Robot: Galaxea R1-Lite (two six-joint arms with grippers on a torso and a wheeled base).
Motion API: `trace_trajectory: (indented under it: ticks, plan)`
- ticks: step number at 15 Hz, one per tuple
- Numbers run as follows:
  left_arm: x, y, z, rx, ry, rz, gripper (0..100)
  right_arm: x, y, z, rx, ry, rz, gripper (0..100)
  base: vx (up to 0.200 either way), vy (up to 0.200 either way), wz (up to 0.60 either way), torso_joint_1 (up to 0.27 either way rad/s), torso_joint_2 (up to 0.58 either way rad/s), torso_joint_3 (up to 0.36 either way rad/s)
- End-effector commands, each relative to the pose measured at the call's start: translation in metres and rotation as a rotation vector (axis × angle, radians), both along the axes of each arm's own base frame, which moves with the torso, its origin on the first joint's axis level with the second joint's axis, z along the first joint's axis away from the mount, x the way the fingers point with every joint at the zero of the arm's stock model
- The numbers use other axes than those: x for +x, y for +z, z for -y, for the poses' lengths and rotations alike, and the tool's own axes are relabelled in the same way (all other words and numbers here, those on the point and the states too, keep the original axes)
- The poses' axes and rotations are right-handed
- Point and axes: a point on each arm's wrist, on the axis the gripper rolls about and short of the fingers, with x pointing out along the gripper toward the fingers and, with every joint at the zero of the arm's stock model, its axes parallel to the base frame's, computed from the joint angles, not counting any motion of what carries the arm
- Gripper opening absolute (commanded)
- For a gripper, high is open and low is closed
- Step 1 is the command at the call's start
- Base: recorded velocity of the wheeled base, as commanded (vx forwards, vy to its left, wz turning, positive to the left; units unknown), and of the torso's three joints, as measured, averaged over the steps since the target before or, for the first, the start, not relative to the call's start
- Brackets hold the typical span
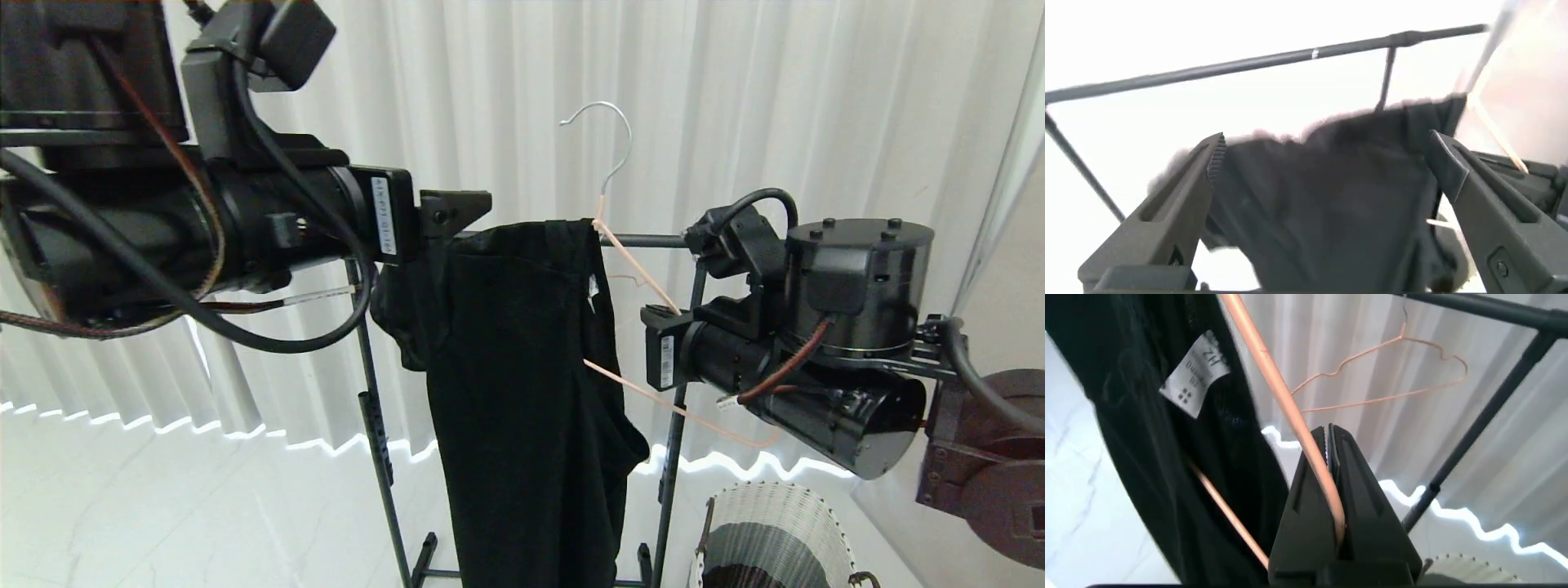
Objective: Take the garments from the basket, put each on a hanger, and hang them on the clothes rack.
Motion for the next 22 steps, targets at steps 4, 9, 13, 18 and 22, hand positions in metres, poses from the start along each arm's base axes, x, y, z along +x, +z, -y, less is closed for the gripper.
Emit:
trace_trajectory:
  ticks: [4, 9, 13, 18, 22]
  plan:
    - [-0.047, -0.040, -0.047, 0.215, -0.170, 0.031, 100, -0.040, -0.014, 0.025, -0.032, 0.142, 0.074, 0, 0.000, 0.000, 0.00, 0.000, 0.00, 0.000]
    - [-0.091, -0.077, -0.046, 0.250, -0.503, 0.023, 100, -0.074, -0.032, 0.041, -0.132, 0.314, 0.090, 0, 0.000, 0.000, 0.00, 0.000, 0.00, 0.000]
    - [-0.099, -0.089, -0.044, 0.242, -0.599, -0.007, 100, -0.091, -0.035, 0.034, -0.133, 0.391, 0.093, 0, 0.000, 0.000, 0.00, 0.000, 0.00, 0.000]
    - [-0.103, -0.107, -0.043, 0.287, -0.637, -0.044, 100, -0.102, -0.039, 0.029, -0.181, 0.455, 0.134, 0, 0.000, 0.000, 0.00, 0.000, 0.00, 0.000]
    - [-0.108, -0.114, -0.040, 0.297, -0.699, -0.054, 100, -0.105, -0.038, 0.028, -0.188, 0.470, 0.160, 0, 0.000, 0.000, 0.00, 0.000, 0.00, 0.000]
